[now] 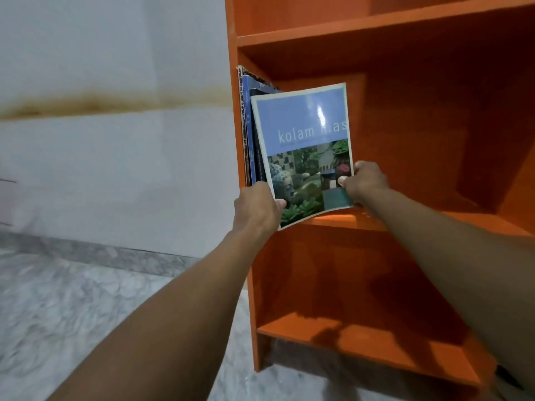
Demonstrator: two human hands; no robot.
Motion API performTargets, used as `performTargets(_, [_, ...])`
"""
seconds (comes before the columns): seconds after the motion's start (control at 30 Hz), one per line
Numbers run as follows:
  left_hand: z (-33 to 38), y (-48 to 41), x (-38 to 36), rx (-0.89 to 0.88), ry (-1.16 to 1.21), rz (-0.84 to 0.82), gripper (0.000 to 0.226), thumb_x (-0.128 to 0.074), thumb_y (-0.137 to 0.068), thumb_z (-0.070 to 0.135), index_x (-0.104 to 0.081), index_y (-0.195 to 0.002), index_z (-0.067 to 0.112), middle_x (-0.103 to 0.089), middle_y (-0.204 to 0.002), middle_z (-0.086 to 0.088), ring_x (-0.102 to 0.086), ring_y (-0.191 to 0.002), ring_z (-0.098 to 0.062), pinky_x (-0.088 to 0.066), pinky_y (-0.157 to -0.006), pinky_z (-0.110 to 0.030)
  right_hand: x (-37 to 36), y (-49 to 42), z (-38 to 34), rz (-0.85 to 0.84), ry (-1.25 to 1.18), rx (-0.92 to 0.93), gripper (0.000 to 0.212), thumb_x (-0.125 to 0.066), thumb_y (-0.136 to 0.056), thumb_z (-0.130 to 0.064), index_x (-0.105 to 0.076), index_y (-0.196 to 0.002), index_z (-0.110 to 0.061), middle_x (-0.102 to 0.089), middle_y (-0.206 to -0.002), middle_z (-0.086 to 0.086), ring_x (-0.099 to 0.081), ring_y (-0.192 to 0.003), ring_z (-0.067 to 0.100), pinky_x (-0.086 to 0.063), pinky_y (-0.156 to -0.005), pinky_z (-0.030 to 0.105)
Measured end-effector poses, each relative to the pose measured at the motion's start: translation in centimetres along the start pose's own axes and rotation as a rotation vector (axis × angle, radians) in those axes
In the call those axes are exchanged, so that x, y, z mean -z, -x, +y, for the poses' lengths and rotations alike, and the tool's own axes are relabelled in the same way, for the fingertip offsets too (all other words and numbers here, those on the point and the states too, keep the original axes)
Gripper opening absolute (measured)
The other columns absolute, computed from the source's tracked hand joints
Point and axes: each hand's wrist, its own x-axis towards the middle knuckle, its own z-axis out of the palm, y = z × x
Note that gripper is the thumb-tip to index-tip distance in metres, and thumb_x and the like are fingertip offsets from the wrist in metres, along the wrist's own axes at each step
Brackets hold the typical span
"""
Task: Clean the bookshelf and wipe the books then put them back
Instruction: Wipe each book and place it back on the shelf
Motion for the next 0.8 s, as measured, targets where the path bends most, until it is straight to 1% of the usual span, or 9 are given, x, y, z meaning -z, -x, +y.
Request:
performTargets(0.03, [0.3, -0.2, -0.4, 0.023, -0.009, 0.025, 0.028, -0.063, -0.095, 0.03, -0.056, -0.084, 0.005, -0.061, -0.092, -0.013, -0.06, -0.081, -0.03, -0.05, -0.068, -0.038, -0.5, -0.7, 0.3, -0.01, -0.027, -0.008, 0.017, -0.064, -0.092, -0.02, -0.064, -0.108, -0.019, -0.064, -0.111, 0.013, -0.061, -0.101, 0.035, -0.053, -0.076, 0.035])
performTargets(0.1, [0.7, -0.8, -1.1, 0.067, -0.03, 0.073, 0.027, -0.064, -0.094, 0.028, -0.062, -0.095, 0.002, -0.064, -0.102, -0.016, -0.063, -0.089, -0.033, -0.056, -0.078, -0.041, -1.4, -1.6, 0.8, -0.038, -0.101, -0.029, 0.009, -0.063, -0.093, -0.02, -0.061, -0.101, -0.021, -0.063, -0.107, 0.012, -0.062, -0.095, 0.034, -0.059, -0.066, 0.04])
performTargets(0.13, [0.9, -1.1, -1.4, 0.085, -0.049, 0.094, 0.027, -0.064, -0.094, 0.028, -0.064, -0.099, 0.001, -0.065, -0.104, -0.017, -0.064, -0.091, -0.033, -0.057, -0.081, -0.042, -1.8, -2.2, 1.0, -0.058, -0.13, -0.044, 0.011, -0.063, -0.093, -0.021, -0.061, -0.104, -0.02, -0.063, -0.108, 0.011, -0.063, -0.094, 0.034, -0.061, -0.065, 0.044])
performTargets(0.2, [1.3, -1.4, -1.7, 0.125, -0.081, 0.128, 0.029, -0.066, -0.093, 0.026, -0.065, -0.105, 0.0, -0.065, -0.108, -0.019, -0.065, -0.093, -0.034, -0.058, -0.084, -0.043, -2.3, -3.1, 1.4, -0.11, -0.152, -0.044, 0.02, -0.061, -0.094, -0.023, -0.062, -0.114, -0.02, -0.062, -0.11, 0.01, -0.063, -0.095, 0.033, -0.061, -0.065, 0.045])
performTargets(0.3, [1.8, -1.5, -2.2, 0.168, -0.117, 0.176, 0.028, -0.067, -0.092, 0.024, -0.066, -0.106, 0.0, -0.066, -0.109, -0.018, -0.066, -0.095, -0.035, -0.058, -0.087, -0.045, -3.0, -4.3, 1.7, -0.154, -0.21, -0.014, 0.021, -0.059, -0.095, -0.021, -0.066, -0.115, -0.02, -0.065, -0.112, 0.009, -0.061, -0.096, 0.033, -0.059, -0.073, 0.043])
performTargets(0.43, [2.5, -1.5, -3.0, 0.198, -0.147, 0.23, 0.022, -0.065, -0.093, 0.02, -0.067, -0.103, 0.0, -0.067, -0.105, -0.017, -0.067, -0.092, -0.033, -0.058, -0.085, -0.044, -4.3, -5.4, 1.5, -0.218, -0.28, -0.016, 0.018, -0.057, -0.096, -0.022, -0.063, -0.112, -0.018, -0.062, -0.107, 0.01, -0.059, -0.088, 0.031, -0.06, -0.07, 0.044])
performTargets(0.57, [2.6, -1.9, -3.3, 0.22, -0.19, 0.248, 0.02, -0.063, -0.094, 0.02, -0.064, -0.103, 0.001, -0.065, -0.103, -0.016, -0.065, -0.093, -0.033, -0.057, -0.083, -0.044, -5.7, -5.9, 1.4, -0.305, -0.274, 0.042, 0.029, -0.064, -0.091, -0.023, -0.056, -0.118, -0.016, -0.062, -0.113, 0.013, -0.061, -0.1, 0.033, -0.055, -0.085, 0.045])
performTargets(0.67, [2.2, -2.6, -3.5, 0.236, -0.201, 0.271, 0.017, -0.065, -0.092, 0.019, -0.064, -0.101, 0.004, -0.066, -0.099, -0.014, -0.066, -0.089, -0.031, -0.057, -0.077, -0.041, -6.4, -6.1, 1.4, -0.317, -0.278, 0.062, 0.032, -0.063, -0.091, -0.018, -0.055, -0.122, -0.015, -0.062, -0.118, 0.015, -0.059, -0.105, 0.034, -0.053, -0.09, 0.044])
performTargets(0.8, [2.1, -3.0, -3.4, 0.255, -0.17, 0.292, 0.023, -0.069, -0.089, 0.017, -0.062, -0.107, 0.006, -0.066, -0.104, -0.014, -0.066, -0.092, -0.03, -0.059, -0.077, -0.04, -7.0, -5.9, 1.1, -0.359, -0.287, 0.117, 0.048, -0.065, -0.091, -0.014, -0.046, -0.136, -0.009, -0.056, -0.131, 0.017, -0.052, -0.119, 0.036, -0.046, -0.098, 0.04])
